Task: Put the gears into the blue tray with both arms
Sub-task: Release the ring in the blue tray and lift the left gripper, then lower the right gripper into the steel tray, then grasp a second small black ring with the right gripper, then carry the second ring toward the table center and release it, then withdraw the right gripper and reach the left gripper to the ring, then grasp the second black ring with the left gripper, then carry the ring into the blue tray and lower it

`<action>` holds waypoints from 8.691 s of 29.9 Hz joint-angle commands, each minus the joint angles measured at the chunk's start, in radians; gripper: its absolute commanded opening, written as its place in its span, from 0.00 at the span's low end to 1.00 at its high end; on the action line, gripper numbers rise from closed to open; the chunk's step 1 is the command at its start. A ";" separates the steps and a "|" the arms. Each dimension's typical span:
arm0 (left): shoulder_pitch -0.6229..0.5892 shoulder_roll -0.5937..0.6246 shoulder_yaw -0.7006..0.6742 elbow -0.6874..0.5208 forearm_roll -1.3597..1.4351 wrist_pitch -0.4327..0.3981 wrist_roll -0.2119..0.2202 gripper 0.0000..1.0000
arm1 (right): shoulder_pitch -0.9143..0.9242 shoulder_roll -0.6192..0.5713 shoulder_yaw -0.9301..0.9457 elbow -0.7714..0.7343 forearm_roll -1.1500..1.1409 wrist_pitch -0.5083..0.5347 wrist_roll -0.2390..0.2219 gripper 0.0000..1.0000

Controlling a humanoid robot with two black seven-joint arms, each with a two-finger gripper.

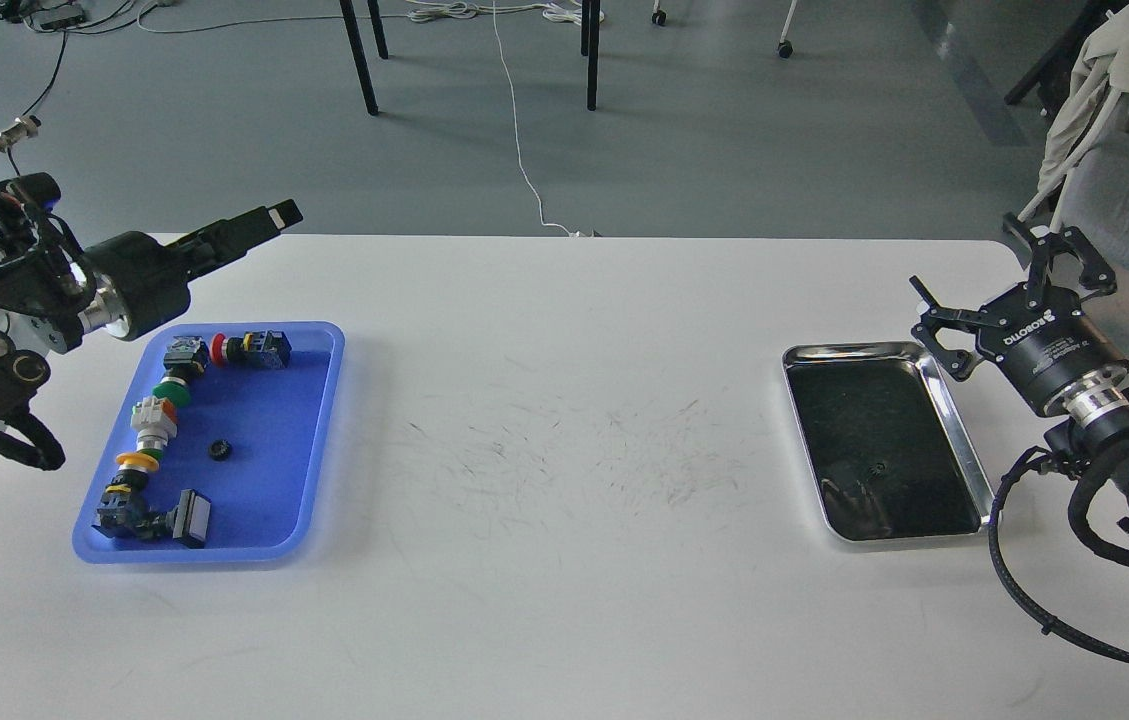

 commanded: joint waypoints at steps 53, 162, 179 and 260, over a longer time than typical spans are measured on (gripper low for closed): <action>-0.017 -0.329 -0.167 0.134 -0.752 0.125 0.163 0.97 | 0.891 0.090 -1.482 0.070 -1.175 -0.213 -0.126 0.87; -0.018 -0.327 -0.166 0.140 -0.746 0.137 0.163 0.98 | 0.713 0.590 -0.736 -0.326 -0.512 -0.328 -0.035 0.94; -0.020 -0.102 0.129 -0.461 -0.334 0.116 0.230 0.98 | 0.064 0.016 0.055 -0.311 -0.042 0.000 -0.046 0.94; 0.195 0.015 0.238 0.089 0.883 0.281 0.041 0.10 | 0.009 0.128 -0.022 -0.279 -0.120 0.000 -0.040 0.97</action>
